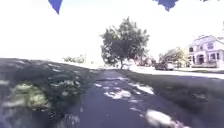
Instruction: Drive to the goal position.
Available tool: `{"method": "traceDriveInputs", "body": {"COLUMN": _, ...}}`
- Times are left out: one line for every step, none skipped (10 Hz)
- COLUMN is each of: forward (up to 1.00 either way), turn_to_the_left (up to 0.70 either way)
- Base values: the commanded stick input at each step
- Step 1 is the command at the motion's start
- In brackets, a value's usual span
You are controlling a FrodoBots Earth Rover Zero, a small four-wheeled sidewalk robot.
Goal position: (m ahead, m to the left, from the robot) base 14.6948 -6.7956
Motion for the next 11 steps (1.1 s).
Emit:
{"method": "traceDriveInputs", "body": {"forward": 0.85, "turn_to_the_left": 0.0}}
{"method": "traceDriveInputs", "body": {"forward": 0.85, "turn_to_the_left": 0.0}}
{"method": "traceDriveInputs", "body": {"forward": 0.85, "turn_to_the_left": 0.0}}
{"method": "traceDriveInputs", "body": {"forward": 0.85, "turn_to_the_left": 0.0}}
{"method": "traceDriveInputs", "body": {"forward": 0.85, "turn_to_the_left": 0.0}}
{"method": "traceDriveInputs", "body": {"forward": 0.85, "turn_to_the_left": 0.0}}
{"method": "traceDriveInputs", "body": {"forward": 0.85, "turn_to_the_left": 0.29}}
{"method": "traceDriveInputs", "body": {"forward": 0.85, "turn_to_the_left": 0.34}}
{"method": "traceDriveInputs", "body": {"forward": 0.85, "turn_to_the_left": 0.08}}
{"method": "traceDriveInputs", "body": {"forward": 0.85, "turn_to_the_left": 0.01}}
{"method": "traceDriveInputs", "body": {"forward": 0.85, "turn_to_the_left": 0.0}}
